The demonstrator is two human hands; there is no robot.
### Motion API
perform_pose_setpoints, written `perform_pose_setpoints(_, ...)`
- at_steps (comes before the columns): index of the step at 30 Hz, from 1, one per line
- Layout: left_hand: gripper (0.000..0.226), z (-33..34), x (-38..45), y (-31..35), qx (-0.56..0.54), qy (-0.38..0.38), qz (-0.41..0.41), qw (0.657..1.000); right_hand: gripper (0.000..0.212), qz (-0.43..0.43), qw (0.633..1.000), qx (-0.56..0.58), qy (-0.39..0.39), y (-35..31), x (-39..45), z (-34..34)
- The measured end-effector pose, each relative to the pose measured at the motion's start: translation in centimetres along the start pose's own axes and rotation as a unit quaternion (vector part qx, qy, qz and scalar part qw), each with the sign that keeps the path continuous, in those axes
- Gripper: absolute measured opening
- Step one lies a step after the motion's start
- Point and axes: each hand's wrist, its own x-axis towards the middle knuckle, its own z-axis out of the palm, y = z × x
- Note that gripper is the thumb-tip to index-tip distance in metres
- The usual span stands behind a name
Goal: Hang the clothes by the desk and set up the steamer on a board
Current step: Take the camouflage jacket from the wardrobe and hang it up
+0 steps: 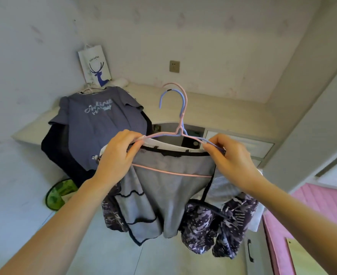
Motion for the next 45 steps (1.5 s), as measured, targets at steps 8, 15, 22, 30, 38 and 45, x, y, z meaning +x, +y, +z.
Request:
perform_pose_setpoints(8, 0.016, -1.9, 2.1, -5.2, -0.016, 0.065, -0.049, 0.997, 0.012, -0.057, 0.998, 0.006, -0.025, -0.1, 7.0, 5.2)
perform_pose_setpoints(15, 0.016, -2.4, 5.7, -9.6, 0.006, 0.113, -0.062, 0.992, 0.003, -0.108, 0.991, 0.044, -0.064, 1.4, 14.6, 9.0)
perform_pose_setpoints(22, 0.010, -2.8, 10.7, -14.0, 0.056, 0.154, -0.105, 0.981, 0.034, -0.273, 0.956, -0.078, -0.077, 4.8, 22.9, 11.7)
perform_pose_setpoints(30, 0.014, -3.3, 16.0, -18.1, 0.096, 0.174, -0.157, 0.967, 0.033, -0.323, 0.939, -0.087, -0.081, 5.2, 32.4, 15.6)
perform_pose_setpoints(38, 0.014, -4.6, 19.8, -21.8, 0.127, 0.194, -0.181, 0.956, 0.039, -0.344, 0.930, -0.107, -0.073, 3.8, 39.9, 20.0)
perform_pose_setpoints(45, 0.014, -6.9, 24.6, -27.4, 0.154, 0.210, -0.168, 0.951, 0.039, -0.353, 0.930, -0.092, -0.038, 1.9, 47.0, 24.5)
